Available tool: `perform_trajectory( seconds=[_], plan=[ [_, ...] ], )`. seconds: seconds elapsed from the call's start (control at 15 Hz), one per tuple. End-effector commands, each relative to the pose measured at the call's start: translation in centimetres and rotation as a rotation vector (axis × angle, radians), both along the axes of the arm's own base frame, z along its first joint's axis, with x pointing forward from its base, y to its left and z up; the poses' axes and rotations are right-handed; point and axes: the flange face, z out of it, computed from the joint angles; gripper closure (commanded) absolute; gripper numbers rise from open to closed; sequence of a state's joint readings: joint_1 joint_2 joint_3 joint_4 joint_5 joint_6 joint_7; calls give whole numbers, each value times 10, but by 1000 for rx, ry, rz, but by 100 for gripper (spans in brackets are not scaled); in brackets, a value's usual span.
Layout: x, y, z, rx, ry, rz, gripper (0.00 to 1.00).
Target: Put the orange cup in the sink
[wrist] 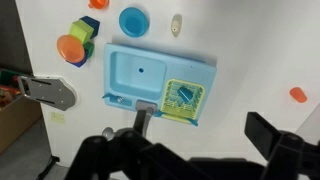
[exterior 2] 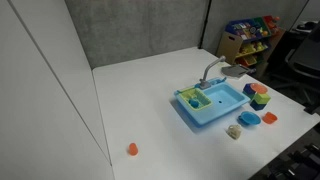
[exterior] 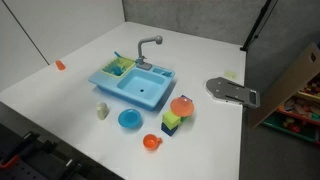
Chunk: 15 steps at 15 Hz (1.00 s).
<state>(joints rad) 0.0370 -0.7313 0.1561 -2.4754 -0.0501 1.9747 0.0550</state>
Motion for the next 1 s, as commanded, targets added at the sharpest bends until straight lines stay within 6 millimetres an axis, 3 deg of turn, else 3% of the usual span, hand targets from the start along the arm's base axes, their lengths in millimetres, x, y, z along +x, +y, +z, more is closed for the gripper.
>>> perform_trajectory(
  seconds=[0.0,0.4,0.93],
  plan=[
    [0,0,1,0,0,0,0],
    [7,4,1,8,12,-1,0],
    [56,26,-6,60,63,48,0]
  ],
)
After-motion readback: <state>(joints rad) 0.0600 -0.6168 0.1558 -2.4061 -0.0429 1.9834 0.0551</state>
